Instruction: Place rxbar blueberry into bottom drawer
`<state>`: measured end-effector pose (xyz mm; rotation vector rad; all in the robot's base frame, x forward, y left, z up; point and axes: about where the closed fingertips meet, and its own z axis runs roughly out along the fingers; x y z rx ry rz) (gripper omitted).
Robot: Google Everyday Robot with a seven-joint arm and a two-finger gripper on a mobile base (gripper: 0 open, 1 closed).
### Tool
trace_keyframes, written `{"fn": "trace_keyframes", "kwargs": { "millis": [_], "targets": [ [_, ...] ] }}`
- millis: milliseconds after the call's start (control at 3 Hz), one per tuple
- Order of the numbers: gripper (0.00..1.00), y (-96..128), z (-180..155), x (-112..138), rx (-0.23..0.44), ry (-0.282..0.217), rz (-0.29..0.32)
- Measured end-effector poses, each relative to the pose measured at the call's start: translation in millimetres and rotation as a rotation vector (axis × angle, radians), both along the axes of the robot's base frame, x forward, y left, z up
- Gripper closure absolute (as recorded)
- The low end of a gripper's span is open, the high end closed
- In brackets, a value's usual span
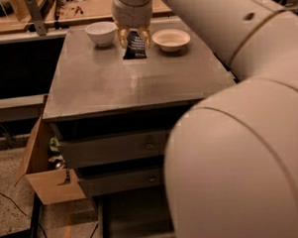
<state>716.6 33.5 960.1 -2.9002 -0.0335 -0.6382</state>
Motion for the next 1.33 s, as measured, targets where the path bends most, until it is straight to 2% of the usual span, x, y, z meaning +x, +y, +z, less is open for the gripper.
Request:
{"fn": "trace_keyframes", "kwargs": {
  "millis": [333, 667, 1000, 1333],
  "targets": [
    [1.0, -1, 4, -47, 0.214, 0.003, 0.043],
    [1.0, -17, -9, -83, 0.361, -0.005, 0.046],
    [1.0, -35, -19, -87, 0.402, -0.009, 0.009],
    [1.0, -35, -19, -87, 0.401, -0.01, 0.01]
  ]
}}
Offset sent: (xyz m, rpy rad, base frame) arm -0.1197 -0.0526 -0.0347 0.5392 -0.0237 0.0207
